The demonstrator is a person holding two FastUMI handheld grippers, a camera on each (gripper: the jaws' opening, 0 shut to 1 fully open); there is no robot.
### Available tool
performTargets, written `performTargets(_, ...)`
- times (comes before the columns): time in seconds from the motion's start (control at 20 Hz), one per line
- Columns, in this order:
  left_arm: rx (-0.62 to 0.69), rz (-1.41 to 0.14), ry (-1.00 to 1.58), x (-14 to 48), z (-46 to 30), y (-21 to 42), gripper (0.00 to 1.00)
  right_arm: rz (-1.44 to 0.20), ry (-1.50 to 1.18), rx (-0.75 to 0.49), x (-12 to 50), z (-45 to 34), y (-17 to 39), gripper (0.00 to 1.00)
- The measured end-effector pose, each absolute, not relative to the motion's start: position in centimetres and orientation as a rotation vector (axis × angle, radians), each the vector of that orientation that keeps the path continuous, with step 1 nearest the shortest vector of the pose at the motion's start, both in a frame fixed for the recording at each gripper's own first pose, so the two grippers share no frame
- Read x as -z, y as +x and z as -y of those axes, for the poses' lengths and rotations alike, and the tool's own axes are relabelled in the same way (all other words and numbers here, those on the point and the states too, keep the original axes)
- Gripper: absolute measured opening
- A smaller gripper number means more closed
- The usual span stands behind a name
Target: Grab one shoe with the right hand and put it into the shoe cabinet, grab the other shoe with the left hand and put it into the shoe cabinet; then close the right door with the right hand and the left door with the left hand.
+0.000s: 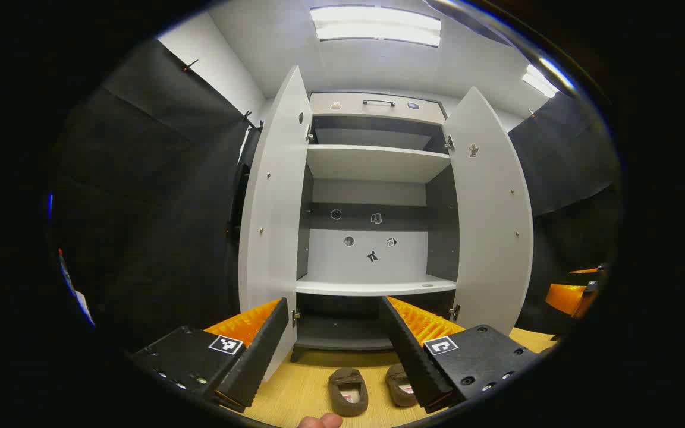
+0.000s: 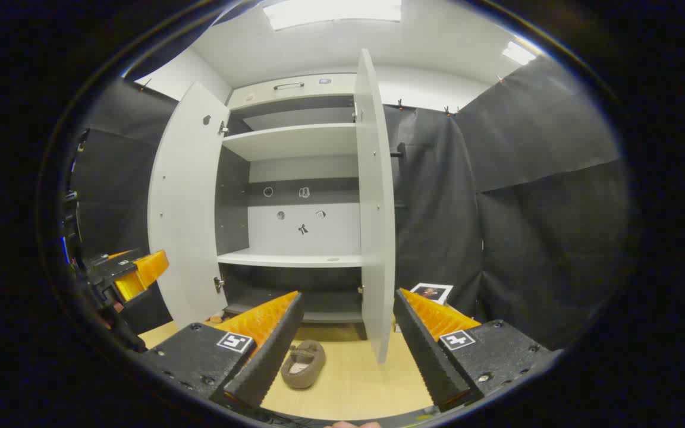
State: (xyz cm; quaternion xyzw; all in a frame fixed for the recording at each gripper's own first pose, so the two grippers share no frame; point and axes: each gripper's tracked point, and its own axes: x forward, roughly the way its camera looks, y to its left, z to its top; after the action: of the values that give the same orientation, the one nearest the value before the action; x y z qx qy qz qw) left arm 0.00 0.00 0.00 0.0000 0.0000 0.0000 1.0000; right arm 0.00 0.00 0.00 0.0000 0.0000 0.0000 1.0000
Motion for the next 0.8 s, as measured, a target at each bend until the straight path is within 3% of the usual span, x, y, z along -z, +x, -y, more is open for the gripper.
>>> performTargets(0.3, 0.003, -0.019, -0.011, 0.7, -0.2, 0.0, 0.95, -0.005, -0.016, -0.019, 0.1, -1.0, 0.1, 0.99)
performTargets(0.35, 0.002, -0.015, -0.012, 0.5, -0.2, 0.0, 0.95, -0.005, -0.015, -0.021, 0.1, -1.0, 0.1, 0.96)
performTargets(0.4, 0.001, -0.01, -0.013, 0.4, -0.1, -0.1, 0.95, -0.004, -0.013, -0.026, 0.1, -1.1, 0.1, 0.99)
performTargets(0.8, 0.013, -0.009, -0.022, 0.3, 0.1, -0.1, 0.95, -0.014, -0.021, -0.057, 0.2, -2.0, 0.4, 0.96)
